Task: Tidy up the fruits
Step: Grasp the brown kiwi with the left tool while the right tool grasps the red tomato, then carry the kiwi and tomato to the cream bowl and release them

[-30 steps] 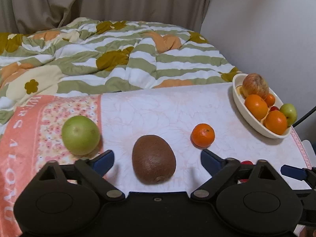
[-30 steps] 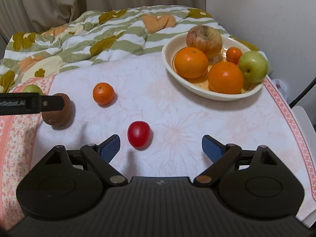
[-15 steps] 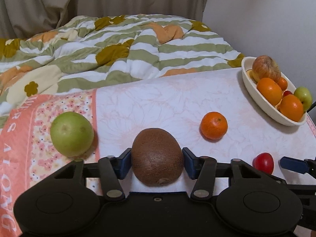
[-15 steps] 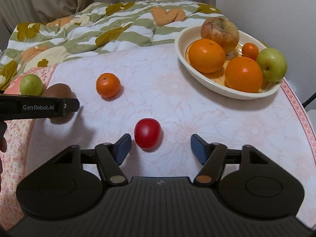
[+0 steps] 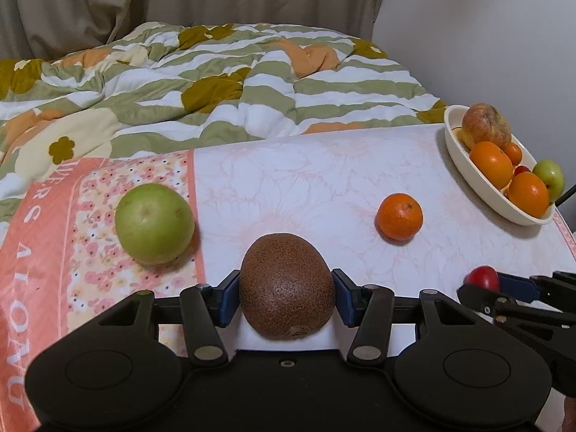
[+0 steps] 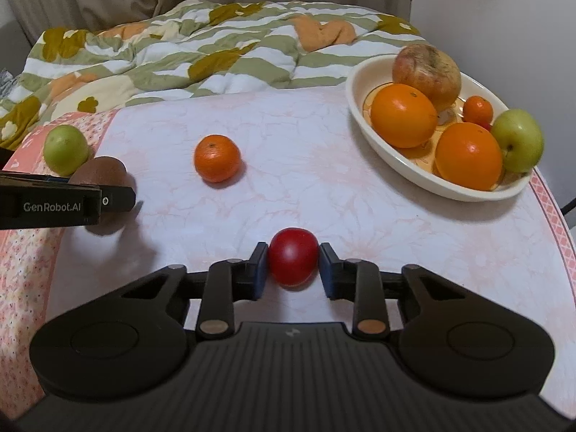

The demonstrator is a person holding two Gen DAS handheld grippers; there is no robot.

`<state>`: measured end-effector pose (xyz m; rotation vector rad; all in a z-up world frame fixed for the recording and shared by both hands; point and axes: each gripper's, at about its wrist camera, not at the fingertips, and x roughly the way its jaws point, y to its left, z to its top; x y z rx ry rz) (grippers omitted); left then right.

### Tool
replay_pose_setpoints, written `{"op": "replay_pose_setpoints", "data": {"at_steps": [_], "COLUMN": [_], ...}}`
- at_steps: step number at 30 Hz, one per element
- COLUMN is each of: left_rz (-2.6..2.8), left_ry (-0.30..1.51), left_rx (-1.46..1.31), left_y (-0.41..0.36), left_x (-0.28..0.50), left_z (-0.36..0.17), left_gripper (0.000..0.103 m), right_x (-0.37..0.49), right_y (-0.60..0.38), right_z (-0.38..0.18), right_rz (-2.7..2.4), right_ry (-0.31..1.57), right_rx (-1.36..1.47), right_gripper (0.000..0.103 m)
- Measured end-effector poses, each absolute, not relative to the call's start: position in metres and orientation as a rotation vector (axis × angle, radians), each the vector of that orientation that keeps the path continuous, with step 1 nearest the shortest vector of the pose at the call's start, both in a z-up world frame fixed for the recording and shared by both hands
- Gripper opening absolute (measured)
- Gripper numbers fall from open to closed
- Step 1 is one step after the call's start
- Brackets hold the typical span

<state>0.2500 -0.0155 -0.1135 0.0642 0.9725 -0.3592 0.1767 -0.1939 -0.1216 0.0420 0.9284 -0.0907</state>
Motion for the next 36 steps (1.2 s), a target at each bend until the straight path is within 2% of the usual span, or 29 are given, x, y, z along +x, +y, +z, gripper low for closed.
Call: {"op": "replay_pose_setpoints", "data": {"at_steps": [9, 22, 36], "left_rz": [-0.374, -0.424, -0.357], "left_ry": [0.922, 0.806, 0.697], "left_rx": [0.048, 0.011, -0.04], "left_y": [-0.01, -0.013, -0.061], "left_x": [0.233, 0.189, 0.132], "left_z": [-0.094, -0.042, 0.011], "left_gripper": [0.056, 0.056, 0.056], "right_x": [0.167, 0.126, 0.077], "right_y": [-0.191, -0.193, -0.262], "right_z": [-0.109, -0.059, -0.004], "right_rz": [-0.082, -0.088, -0.015], "right_ry": [0.9, 0.813, 0.73], "right_rx": [0.036, 0.01, 0.019], "right_gripper": [0.045, 0.045, 0.044]}}
